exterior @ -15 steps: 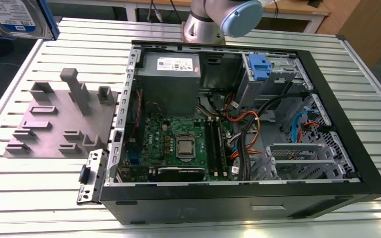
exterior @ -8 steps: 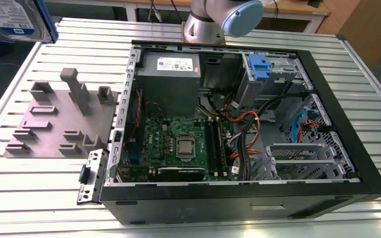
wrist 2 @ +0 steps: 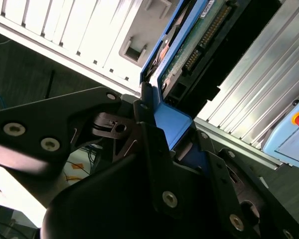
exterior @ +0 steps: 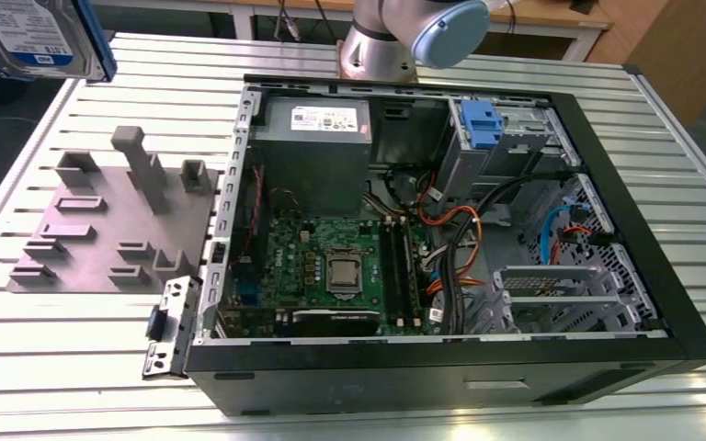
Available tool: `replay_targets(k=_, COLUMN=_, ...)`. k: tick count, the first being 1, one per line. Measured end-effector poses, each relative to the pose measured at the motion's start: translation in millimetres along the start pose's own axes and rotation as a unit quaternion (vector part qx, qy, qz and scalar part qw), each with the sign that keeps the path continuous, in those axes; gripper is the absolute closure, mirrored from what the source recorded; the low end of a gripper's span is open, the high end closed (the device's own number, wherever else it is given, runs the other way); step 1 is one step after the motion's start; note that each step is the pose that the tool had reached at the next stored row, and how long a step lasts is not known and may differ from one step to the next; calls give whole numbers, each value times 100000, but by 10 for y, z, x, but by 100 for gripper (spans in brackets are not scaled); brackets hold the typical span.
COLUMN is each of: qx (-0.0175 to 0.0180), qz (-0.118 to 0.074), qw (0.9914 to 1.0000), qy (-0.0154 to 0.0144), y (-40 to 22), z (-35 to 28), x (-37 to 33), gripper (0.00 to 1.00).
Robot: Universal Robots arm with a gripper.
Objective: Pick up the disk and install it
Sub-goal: 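Pick up the disk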
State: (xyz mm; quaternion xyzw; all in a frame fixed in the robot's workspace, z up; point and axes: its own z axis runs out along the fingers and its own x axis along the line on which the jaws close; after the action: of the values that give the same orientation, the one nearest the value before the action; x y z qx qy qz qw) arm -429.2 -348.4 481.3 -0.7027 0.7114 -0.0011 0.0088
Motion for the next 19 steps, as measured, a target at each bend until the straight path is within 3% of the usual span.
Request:
replay_targets(k=11, qx=2, qz=-3, qw=100000, qy=-2, y=-145, z=4, x=14, gripper=64)
replay_targets(k=19, qx=-1, qz=-2, qw=100000, qy=1, y=-150, z=4, x=14, gripper=64)
